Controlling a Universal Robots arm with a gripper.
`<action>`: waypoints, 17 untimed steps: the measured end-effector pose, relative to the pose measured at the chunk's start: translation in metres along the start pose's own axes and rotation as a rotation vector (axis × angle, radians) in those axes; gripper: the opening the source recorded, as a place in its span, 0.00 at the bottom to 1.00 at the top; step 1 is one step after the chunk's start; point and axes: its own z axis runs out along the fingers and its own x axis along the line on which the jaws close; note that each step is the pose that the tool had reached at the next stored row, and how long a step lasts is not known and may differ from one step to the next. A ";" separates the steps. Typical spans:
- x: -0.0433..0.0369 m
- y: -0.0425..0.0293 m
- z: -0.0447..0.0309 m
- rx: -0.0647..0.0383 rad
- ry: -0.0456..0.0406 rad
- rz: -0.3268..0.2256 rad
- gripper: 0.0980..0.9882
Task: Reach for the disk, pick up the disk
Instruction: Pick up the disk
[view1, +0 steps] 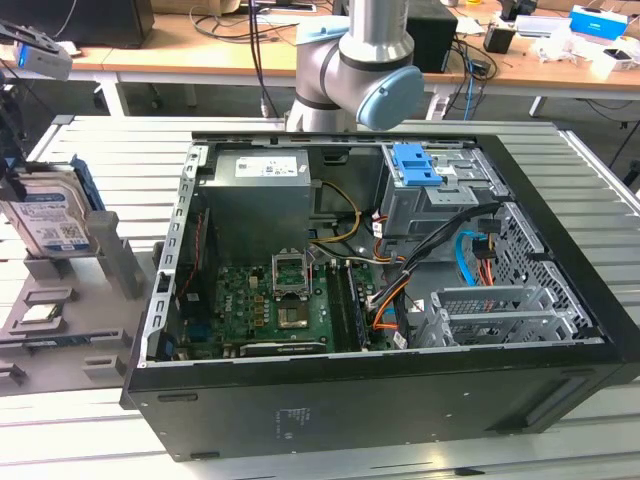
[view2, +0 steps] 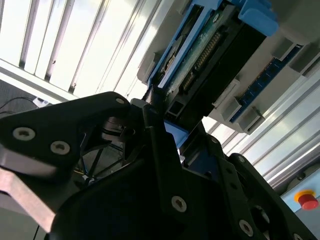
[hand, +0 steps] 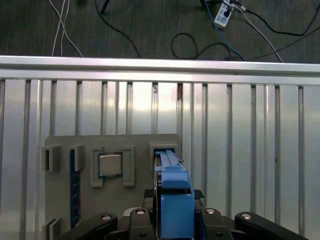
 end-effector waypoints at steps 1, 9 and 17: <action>-0.0001 0.0001 -0.0026 0.000 0.0000 0.000 0.30; -0.0002 0.0004 -0.0148 0.000 -0.0001 0.000 0.30; -0.0005 0.0009 -0.0272 0.000 0.0000 0.000 0.30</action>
